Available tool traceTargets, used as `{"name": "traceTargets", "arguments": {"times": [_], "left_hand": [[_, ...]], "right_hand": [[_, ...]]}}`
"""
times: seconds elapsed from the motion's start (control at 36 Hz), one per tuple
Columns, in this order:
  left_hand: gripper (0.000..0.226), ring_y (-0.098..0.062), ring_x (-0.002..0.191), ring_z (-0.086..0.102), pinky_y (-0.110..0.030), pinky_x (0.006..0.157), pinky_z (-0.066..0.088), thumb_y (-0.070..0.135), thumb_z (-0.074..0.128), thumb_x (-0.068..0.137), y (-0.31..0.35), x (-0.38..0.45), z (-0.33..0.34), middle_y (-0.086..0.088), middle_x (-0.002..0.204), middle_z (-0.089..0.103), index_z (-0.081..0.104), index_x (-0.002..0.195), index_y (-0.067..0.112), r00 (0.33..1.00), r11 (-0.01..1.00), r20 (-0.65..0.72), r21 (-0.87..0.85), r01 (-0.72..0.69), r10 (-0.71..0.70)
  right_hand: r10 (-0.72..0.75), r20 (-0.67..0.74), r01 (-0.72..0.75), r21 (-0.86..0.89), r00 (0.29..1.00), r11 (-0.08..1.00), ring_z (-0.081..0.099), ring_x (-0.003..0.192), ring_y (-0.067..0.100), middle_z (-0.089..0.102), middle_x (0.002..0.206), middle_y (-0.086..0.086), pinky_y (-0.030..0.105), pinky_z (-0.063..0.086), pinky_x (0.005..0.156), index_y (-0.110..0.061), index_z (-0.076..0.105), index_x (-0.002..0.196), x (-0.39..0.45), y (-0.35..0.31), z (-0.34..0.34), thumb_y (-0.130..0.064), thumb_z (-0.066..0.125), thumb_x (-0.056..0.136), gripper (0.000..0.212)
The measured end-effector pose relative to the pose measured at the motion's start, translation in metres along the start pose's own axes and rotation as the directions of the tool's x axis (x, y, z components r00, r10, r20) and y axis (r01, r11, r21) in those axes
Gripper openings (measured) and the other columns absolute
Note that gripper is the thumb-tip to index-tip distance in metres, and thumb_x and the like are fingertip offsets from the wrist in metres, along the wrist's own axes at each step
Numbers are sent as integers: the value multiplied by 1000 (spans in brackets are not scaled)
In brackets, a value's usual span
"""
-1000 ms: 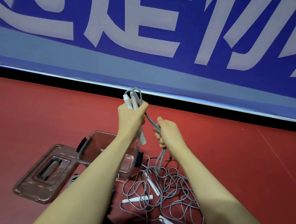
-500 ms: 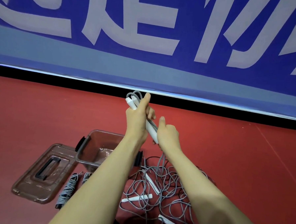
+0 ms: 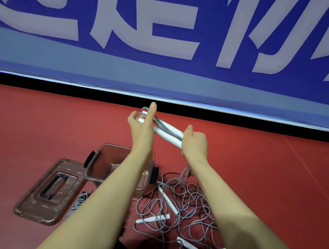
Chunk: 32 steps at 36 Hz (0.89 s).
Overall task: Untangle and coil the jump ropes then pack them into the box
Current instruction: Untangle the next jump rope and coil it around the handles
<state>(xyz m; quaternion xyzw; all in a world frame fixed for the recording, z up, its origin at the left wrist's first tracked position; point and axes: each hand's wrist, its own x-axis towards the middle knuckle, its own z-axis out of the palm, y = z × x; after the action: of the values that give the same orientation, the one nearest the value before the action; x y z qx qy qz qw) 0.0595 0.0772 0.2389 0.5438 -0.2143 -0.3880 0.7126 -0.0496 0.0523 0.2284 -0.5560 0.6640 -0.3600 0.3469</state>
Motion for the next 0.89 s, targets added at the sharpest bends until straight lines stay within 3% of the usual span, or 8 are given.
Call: {"name": "traceTargets", "arguments": {"times": [0.14, 0.22, 0.31, 0.42, 0.53, 0.64, 0.81, 0.89], "left_hand": [[68, -21, 120, 35, -30, 97, 26, 35, 48, 71, -2, 0, -23, -4, 131, 41, 41, 134, 12, 770, 493, 415, 597, -633, 485], [78, -30, 117, 44, -36, 93, 31, 47, 35, 64, -3, -5, -26, -7, 128, 50, 46, 135, 14, 573, -17, 762, 606, -796, 302], [80, -25, 116, 45, -36, 92, 35, 49, 47, 74, -9, -8, -24, -1, 132, 44, 25, 147, 23, 607, -333, 795, 572, -750, -3], [53, -25, 108, 49, -34, 72, 39, 38, 54, 86, -10, -11, -20, -2, 122, 45, 35, 131, 17, 736, -370, 677, 690, -622, 23], [27, -32, 92, 58, -40, 96, 40, 28, 61, 79, -5, -13, -16, -8, 95, 61, 54, 97, 10, 631, -432, 762, 624, -652, 147], [17, -32, 85, 61, -30, 65, 35, 24, 41, 92, -5, -15, -16, -6, 98, 65, 46, 105, 14, 692, -445, 722, 628, -638, 26], [22, -35, 88, 60, -33, 63, 35, 26, 42, 94, 0, -12, -22, -11, 101, 62, 49, 108, 11, 726, -390, 688, 673, -629, 16], [21, -34, 84, 58, -33, 63, 35, 24, 42, 94, 2, -11, -26, -11, 101, 61, 51, 108, 11, 756, -393, 654, 702, -594, 24]], "right_hand": [[-100, 32, 104, -190, 994, 976, 55, 85, 34, 65, 94, 24, 34, 36, 70, -7, 57, 75, 2, 8, -12, -38, 27, 101, 50], [-137, 73, 152, -275, 988, 949, 55, 94, 36, 64, 98, 22, 35, 36, 73, -3, 64, 84, 1, 8, -12, -39, 25, 102, 55], [-158, 110, 186, -333, 981, 924, 53, 95, 33, 64, 100, 20, 33, 34, 74, -4, 67, 95, 2, 6, -16, -40, 25, 102, 56], [-209, 198, 267, -337, 958, 903, 47, 89, 31, 55, 80, 14, 35, 34, 73, -13, 48, 62, 0, 6, -18, -40, 27, 101, 52], [-271, 193, 316, -273, 943, 909, 40, 78, 28, 41, 56, 4, 36, 34, 72, -17, 35, 49, -3, 2, -26, -34, 30, 102, 56], [-344, 203, 383, -208, 917, 900, 37, 68, 26, 36, 50, -1, 34, 29, 63, -18, 32, 47, -5, 3, -31, -34, 35, 102, 57], [-359, 322, 374, 16, 876, 927, 46, 67, 11, 55, 86, -2, 28, 36, 61, -23, 53, 86, -7, 5, -35, -30, 47, 90, 10], [-367, 450, 419, -19, 814, 908, 50, 83, 18, 42, 117, 3, 31, 44, 69, -17, 47, 120, -7, 6, -39, -10, 46, 83, 38]]}}
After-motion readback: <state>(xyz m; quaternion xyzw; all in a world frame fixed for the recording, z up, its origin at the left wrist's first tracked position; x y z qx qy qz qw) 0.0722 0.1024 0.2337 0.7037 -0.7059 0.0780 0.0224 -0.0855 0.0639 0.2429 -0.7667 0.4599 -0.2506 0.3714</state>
